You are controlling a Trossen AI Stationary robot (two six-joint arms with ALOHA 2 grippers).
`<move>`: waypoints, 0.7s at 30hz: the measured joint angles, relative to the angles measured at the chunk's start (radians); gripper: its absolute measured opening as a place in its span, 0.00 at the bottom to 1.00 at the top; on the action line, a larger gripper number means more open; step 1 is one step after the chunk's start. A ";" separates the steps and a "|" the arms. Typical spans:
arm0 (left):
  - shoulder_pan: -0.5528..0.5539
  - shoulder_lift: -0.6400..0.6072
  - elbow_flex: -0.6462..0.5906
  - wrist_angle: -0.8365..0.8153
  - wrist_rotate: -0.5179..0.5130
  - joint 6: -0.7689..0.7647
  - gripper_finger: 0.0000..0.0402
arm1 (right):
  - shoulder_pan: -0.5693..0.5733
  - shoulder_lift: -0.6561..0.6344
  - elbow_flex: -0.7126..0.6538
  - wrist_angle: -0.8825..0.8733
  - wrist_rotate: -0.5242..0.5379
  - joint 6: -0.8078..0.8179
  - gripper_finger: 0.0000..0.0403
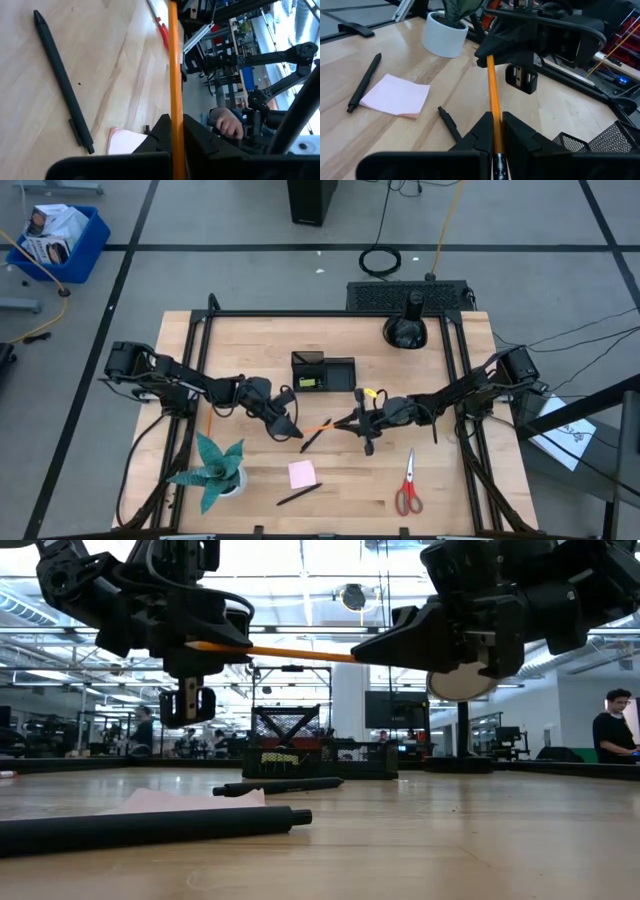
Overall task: Pick and place office supplies into organizer
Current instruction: Put the orange pencil into the black desk organizer
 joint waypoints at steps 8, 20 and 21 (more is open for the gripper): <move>-0.004 0.000 -0.001 -0.010 -0.034 0.075 0.04 | 0.000 0.000 0.000 -0.018 0.006 -0.025 0.08; -0.008 0.000 -0.001 -0.062 -0.098 0.125 0.03 | 0.005 -0.032 -0.001 -0.032 0.079 -0.027 0.31; -0.007 0.000 -0.001 -0.063 -0.113 0.136 0.03 | 0.008 -0.049 -0.001 -0.033 0.079 -0.028 0.33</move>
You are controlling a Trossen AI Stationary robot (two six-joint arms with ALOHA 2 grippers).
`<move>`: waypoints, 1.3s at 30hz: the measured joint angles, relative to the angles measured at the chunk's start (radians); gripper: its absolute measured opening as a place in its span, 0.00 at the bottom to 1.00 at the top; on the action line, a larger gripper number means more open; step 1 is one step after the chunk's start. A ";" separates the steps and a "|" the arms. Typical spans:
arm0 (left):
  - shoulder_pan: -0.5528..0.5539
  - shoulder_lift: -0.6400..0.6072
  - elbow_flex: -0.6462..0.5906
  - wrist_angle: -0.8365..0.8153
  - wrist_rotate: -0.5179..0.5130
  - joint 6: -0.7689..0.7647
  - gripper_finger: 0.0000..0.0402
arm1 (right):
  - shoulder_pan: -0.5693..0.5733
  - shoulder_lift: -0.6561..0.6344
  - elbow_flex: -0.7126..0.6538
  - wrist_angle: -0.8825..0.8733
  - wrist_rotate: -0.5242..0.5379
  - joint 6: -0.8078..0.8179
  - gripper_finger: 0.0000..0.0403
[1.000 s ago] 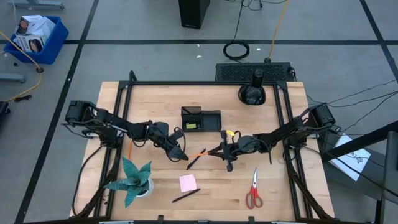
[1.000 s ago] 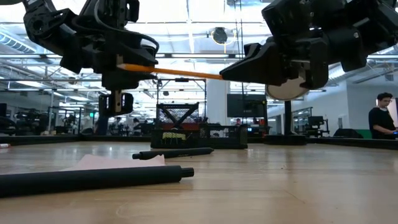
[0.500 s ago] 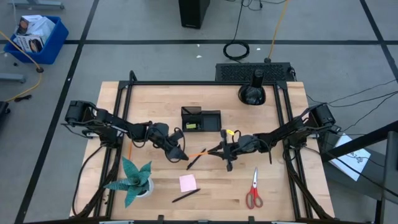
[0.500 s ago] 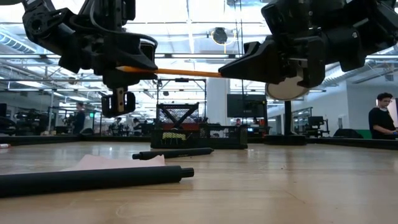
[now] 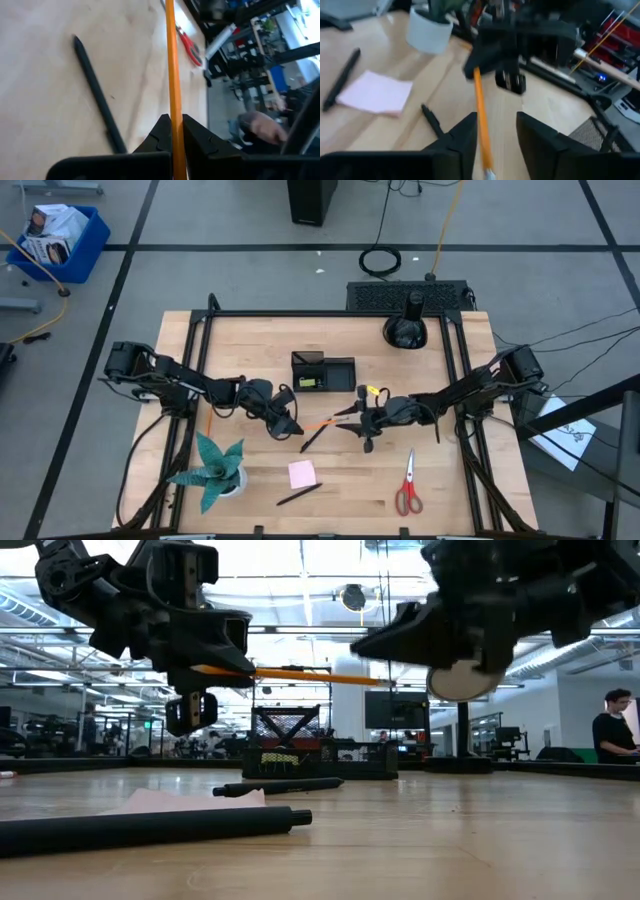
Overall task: Pick and place office supplies into organizer
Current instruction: Put the orange pencil into the black desk organizer
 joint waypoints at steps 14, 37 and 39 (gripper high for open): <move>0.000 -0.013 0.000 0.042 -0.324 0.269 0.02 | 0.036 -0.202 -0.232 0.389 0.061 0.202 0.39; -0.031 -0.039 0.001 0.361 -0.393 0.443 0.02 | -0.112 -0.131 -0.251 0.622 0.050 0.541 0.45; -0.032 -0.039 0.001 0.358 -0.393 0.444 0.04 | -0.130 -0.131 -0.240 0.623 -0.010 0.575 0.45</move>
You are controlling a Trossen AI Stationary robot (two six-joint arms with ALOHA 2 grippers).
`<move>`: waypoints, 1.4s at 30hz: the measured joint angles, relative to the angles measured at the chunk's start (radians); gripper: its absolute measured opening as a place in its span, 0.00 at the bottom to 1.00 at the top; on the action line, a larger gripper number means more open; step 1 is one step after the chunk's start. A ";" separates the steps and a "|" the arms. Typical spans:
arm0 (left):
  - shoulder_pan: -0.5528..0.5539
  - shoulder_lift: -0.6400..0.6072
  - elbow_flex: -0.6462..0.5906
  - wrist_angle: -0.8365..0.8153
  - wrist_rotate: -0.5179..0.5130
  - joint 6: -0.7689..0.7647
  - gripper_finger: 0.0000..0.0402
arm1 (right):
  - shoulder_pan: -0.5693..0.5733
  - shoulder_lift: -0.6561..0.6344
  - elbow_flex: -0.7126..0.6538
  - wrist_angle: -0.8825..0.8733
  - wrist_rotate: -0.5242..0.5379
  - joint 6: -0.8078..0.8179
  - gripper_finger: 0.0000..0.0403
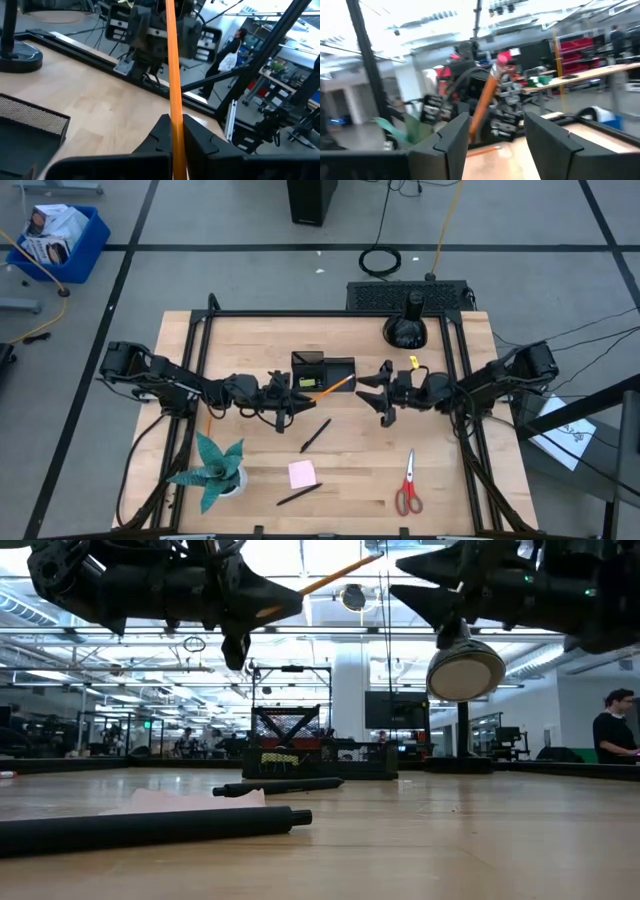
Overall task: Pick and place office supplies into organizer
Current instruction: Put the orange pencil into the black desk organizer
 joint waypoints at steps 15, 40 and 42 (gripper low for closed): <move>-0.003 0.000 0.000 -0.001 0.009 -0.003 0.06 | -0.058 0.000 0.117 -0.106 -0.096 0.023 0.45; 0.000 0.000 0.000 -0.005 0.006 -0.019 0.08 | -0.117 0.000 0.157 -0.136 -0.252 0.019 0.09; 0.000 0.000 0.000 -0.005 0.005 -0.018 0.07 | -0.117 0.000 0.157 -0.134 -0.254 0.008 0.05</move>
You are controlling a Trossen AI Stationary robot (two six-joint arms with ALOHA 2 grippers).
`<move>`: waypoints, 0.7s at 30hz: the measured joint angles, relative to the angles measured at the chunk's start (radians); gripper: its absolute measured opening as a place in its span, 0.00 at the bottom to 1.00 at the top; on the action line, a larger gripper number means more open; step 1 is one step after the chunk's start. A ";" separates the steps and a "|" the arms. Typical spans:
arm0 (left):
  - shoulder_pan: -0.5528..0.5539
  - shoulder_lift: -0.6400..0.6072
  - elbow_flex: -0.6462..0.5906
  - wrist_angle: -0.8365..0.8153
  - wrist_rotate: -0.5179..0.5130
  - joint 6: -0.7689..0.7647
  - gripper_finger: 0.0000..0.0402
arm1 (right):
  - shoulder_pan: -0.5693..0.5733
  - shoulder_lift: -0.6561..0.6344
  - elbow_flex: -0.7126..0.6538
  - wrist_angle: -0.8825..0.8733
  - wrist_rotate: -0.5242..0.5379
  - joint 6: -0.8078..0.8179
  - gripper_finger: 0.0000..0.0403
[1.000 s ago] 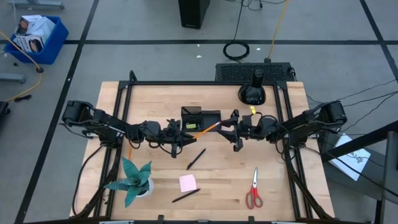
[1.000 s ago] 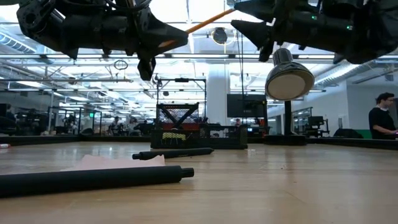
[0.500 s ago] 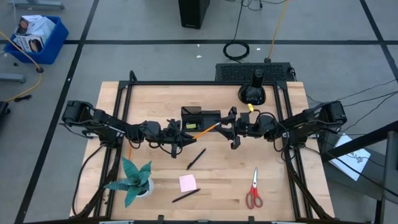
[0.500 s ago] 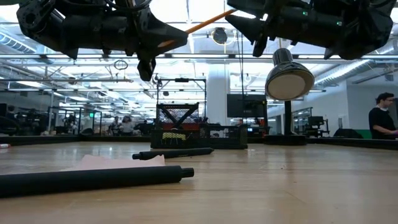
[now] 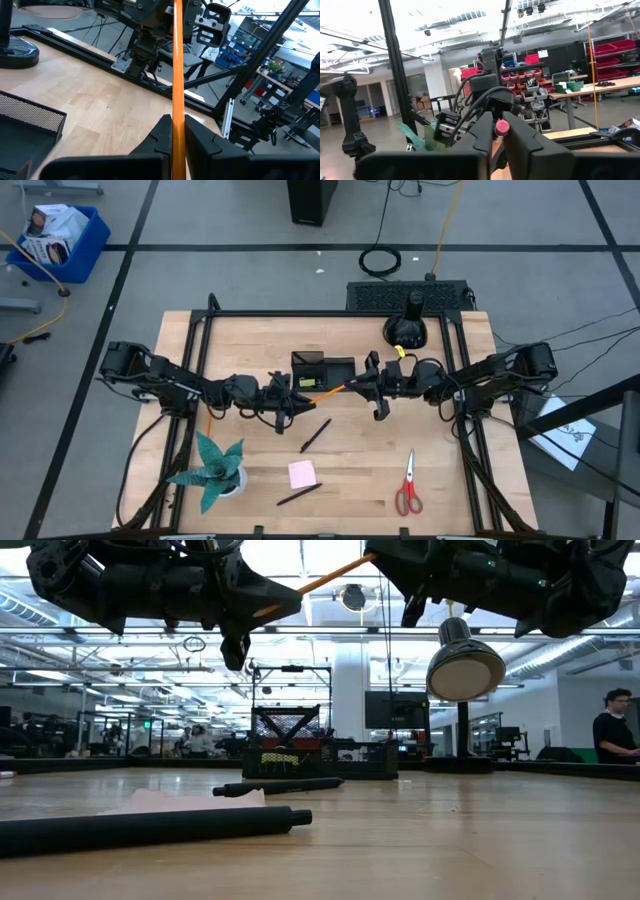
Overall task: Pick and place office supplies into organizer
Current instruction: Put the orange pencil into the black desk organizer
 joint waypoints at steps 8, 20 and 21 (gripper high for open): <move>0.003 0.000 0.000 -0.002 -0.028 -0.003 0.06 | 0.000 0.000 0.000 0.002 0.004 -0.019 0.08; 0.072 -0.176 0.000 -0.338 -0.074 0.061 0.46 | 0.000 0.000 0.000 -0.034 0.032 -0.103 0.07; 0.076 -0.199 0.000 -0.381 -0.090 0.059 0.48 | 0.000 0.000 0.000 -0.042 0.034 -0.115 0.07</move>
